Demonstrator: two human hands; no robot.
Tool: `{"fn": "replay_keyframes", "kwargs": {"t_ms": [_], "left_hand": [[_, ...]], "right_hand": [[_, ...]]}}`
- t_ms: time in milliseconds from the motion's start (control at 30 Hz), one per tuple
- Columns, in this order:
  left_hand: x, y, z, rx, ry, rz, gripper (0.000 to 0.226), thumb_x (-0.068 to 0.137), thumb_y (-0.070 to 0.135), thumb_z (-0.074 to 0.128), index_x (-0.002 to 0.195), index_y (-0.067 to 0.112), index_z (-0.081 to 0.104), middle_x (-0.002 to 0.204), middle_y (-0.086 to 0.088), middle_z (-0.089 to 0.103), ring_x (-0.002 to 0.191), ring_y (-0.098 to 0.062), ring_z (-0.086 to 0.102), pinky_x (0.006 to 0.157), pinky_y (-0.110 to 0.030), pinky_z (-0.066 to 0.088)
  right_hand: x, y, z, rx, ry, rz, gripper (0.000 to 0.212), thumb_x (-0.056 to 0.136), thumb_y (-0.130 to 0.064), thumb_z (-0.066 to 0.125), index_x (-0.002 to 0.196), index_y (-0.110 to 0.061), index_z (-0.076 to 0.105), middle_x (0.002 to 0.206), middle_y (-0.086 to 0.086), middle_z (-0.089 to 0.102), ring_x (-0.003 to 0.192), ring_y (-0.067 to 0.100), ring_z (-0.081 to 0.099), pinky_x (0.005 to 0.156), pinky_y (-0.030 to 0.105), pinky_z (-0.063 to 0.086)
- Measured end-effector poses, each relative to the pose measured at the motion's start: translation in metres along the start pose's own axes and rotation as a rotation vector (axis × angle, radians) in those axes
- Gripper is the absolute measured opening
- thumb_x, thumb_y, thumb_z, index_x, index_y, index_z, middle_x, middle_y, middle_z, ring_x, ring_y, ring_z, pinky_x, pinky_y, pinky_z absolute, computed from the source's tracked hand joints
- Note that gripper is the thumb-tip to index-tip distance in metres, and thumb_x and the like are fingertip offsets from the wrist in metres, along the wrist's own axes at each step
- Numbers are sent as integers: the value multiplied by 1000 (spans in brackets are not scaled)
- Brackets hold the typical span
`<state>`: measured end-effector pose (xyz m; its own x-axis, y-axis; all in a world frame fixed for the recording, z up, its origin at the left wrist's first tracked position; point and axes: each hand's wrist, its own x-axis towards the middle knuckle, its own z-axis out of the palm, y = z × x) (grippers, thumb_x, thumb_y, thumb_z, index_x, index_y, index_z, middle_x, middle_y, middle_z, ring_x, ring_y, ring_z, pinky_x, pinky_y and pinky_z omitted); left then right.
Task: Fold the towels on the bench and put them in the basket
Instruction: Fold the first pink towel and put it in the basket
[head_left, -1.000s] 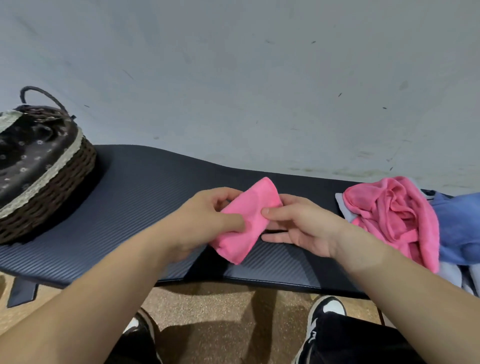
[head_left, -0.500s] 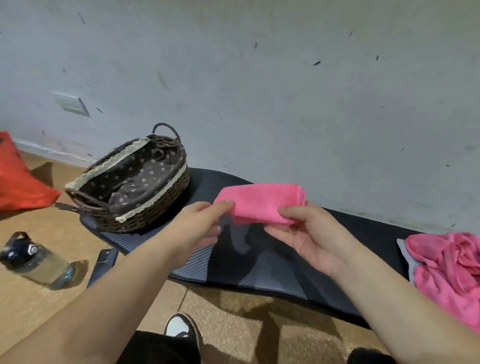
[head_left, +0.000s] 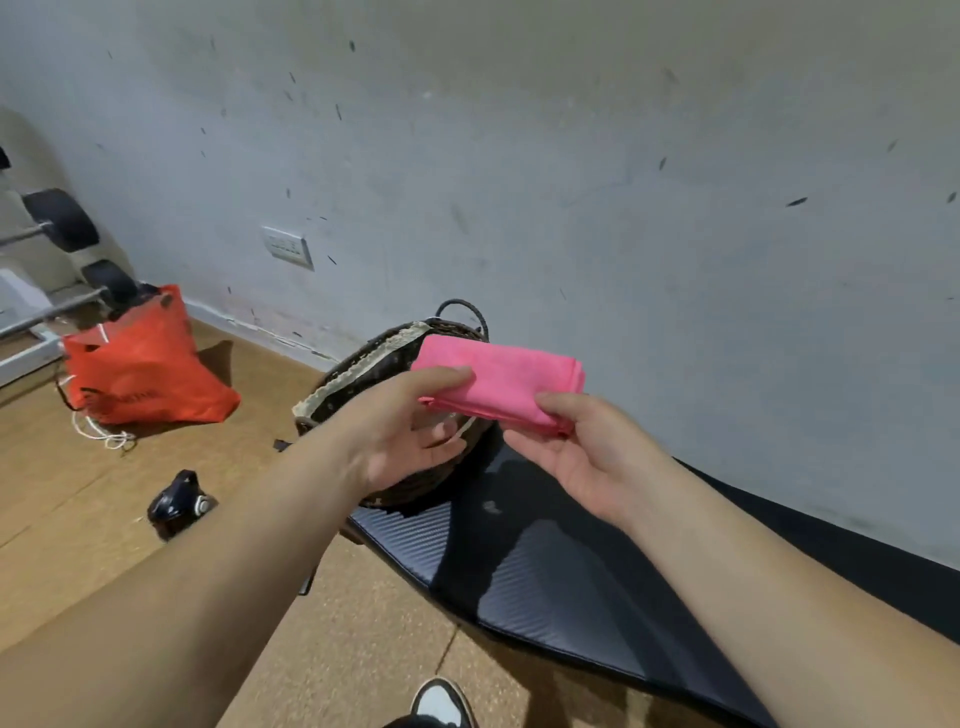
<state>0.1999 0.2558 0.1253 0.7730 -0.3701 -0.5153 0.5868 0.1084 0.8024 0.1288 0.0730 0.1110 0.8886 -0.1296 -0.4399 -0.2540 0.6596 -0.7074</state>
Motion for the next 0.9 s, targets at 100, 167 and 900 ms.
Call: {"fn": "replay_keyframes", "kwargs": {"t_ms": [100,167,900], "left_hand": [[19,25,-13,-5,-28,42,18,91,12,71,106,9,63,103,-13,61,101,-34,67,107,-55,50],[40,40,-19,-22,3,76,16,94,5,64,109,5,58,105,-15,56,95,-34,67,99,-57,56],[217,5,-52,182,478,-14,30,97,11,67,123,4,54,99,-13,65,69,-20,67,38,-24,55]], "right_hand": [[25,3,19,-85,22,-9,22,102,-8,61,123,-3,57,114,21,72,91,32,79,81,42,64],[42,10,30,-240,39,7,22,103,-18,63,122,-9,58,116,16,71,92,30,78,81,43,65],[109,17,-18,-687,151,96,17,98,-20,61,113,-20,68,104,7,76,92,20,76,73,34,64]]}}
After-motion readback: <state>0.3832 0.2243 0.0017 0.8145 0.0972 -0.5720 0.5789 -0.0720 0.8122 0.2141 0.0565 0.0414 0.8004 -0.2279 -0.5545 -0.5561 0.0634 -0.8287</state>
